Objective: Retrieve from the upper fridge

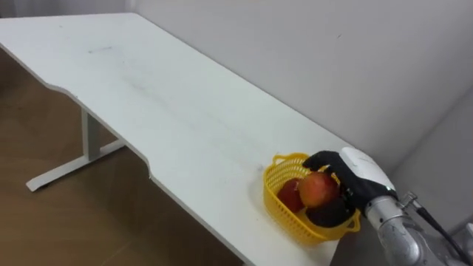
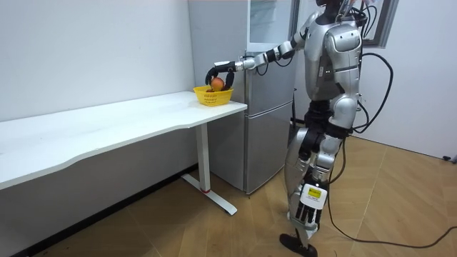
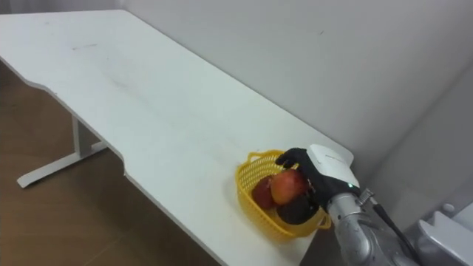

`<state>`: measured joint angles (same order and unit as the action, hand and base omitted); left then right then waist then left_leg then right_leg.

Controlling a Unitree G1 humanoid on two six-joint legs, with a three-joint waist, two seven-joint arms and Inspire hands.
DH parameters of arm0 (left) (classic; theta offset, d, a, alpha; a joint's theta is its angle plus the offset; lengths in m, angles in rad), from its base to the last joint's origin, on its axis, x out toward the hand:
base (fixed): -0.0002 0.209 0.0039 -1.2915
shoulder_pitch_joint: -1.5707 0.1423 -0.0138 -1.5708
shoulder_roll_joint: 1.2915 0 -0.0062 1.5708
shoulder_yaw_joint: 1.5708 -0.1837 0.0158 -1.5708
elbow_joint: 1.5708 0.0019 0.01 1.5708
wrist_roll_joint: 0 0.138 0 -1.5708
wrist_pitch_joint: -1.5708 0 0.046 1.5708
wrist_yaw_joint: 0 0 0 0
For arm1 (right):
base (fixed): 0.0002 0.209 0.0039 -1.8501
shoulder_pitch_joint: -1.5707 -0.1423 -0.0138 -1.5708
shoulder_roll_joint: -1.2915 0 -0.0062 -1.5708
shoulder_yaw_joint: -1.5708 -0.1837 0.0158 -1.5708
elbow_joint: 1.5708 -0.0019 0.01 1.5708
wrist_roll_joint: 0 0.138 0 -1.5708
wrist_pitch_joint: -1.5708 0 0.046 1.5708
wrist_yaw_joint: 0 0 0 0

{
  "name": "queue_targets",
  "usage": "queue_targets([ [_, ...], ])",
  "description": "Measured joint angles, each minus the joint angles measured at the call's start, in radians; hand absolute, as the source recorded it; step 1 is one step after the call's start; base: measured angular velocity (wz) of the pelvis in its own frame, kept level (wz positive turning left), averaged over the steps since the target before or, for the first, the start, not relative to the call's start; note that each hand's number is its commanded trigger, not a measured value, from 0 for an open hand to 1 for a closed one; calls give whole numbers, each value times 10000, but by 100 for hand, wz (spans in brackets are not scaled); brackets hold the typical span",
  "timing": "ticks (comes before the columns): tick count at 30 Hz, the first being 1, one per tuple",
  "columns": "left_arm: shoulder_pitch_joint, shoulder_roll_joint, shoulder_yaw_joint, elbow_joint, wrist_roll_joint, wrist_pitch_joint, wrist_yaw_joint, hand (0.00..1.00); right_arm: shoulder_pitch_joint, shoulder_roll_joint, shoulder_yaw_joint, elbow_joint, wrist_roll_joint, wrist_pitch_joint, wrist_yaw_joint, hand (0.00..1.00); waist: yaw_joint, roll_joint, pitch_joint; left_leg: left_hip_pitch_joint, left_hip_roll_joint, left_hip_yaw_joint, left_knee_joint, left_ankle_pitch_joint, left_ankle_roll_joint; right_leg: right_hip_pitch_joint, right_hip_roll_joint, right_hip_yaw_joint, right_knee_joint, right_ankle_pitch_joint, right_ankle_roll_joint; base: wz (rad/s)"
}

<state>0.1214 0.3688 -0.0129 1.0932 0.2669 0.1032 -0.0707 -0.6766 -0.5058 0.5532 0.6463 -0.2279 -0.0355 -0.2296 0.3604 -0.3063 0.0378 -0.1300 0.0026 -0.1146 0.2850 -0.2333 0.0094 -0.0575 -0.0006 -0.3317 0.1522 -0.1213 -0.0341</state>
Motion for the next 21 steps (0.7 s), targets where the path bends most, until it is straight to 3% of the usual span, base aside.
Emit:
queue_targets([
  [8, 8, -41, -1, 0, -1, 2, 12, 0, -41, 0, -6, 2, 4, -76, 0, 0, 0, 133, -52, 10, 2, 0, 54, 1, 1, 14, -7, -6, 1, 1, -1, 0],
  [17, 38, -36, -11, -42, 2, 8, -27, 0, -54, -2, -61, 40, 18, -72, 3, 0, -25, 135, -57, 15, 5, 2, 171, 0, 3, 59, 4, 28, 7, 2, -3, 0],
  [21, 90, -44, 3, -46, 9, 17, -29, 0, -45, -101, -88, -272, 524, -35, 20, 0, -46, 231, -66, -13, 5, 16, 153, -12, 11, 58, 20, 82, 8, 19, -7, 0],
])
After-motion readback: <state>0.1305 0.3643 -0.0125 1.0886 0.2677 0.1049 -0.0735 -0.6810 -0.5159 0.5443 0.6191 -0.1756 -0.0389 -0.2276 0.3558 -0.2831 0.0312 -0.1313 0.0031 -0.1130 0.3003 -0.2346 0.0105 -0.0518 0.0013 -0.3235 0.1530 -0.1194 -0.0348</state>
